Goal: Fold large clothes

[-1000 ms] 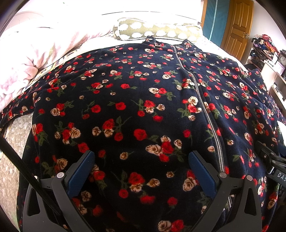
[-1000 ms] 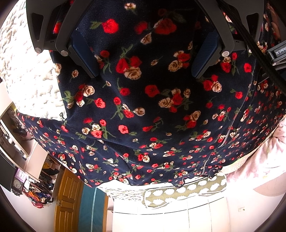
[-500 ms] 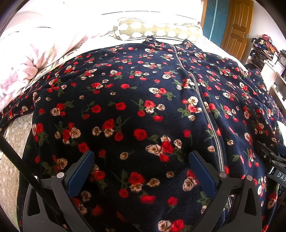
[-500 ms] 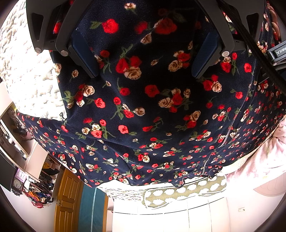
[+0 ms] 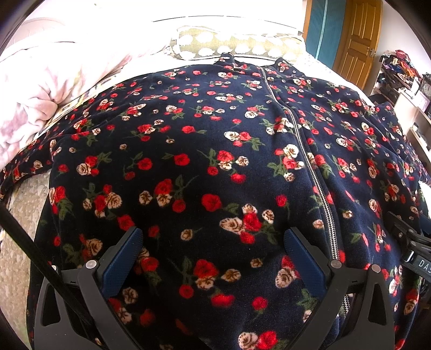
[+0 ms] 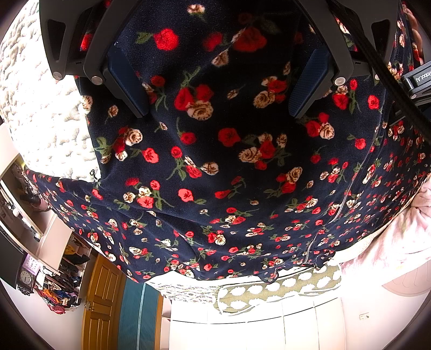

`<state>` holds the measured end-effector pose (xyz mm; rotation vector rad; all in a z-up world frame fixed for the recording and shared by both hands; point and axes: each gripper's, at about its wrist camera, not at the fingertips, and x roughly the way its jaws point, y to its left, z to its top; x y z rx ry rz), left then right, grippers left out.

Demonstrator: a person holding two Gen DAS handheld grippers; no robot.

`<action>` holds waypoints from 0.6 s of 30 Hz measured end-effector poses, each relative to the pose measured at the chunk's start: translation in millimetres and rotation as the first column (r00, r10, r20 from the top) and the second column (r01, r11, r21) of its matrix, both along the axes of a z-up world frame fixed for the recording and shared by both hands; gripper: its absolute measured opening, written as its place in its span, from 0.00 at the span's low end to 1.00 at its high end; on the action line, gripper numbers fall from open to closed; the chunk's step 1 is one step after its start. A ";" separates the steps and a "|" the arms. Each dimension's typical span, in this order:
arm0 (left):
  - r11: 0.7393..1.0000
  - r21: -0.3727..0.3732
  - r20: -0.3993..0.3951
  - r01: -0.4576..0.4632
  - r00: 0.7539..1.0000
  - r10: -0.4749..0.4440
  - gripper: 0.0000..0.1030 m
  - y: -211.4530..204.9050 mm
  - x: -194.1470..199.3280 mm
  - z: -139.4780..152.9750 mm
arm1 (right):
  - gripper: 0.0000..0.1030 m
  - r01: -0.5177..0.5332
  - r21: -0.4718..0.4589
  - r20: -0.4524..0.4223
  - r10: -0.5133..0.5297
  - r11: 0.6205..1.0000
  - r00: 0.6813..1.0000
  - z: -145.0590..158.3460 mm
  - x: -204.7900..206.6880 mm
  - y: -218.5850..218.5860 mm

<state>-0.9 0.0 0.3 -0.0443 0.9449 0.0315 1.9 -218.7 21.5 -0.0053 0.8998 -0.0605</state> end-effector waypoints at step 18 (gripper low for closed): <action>1.000 -0.012 0.004 0.000 1.000 0.000 1.00 0.7 -3.3 -1.4 | 1.00 0.000 0.000 0.000 0.000 1.000 1.000 -0.1 0.4 0.3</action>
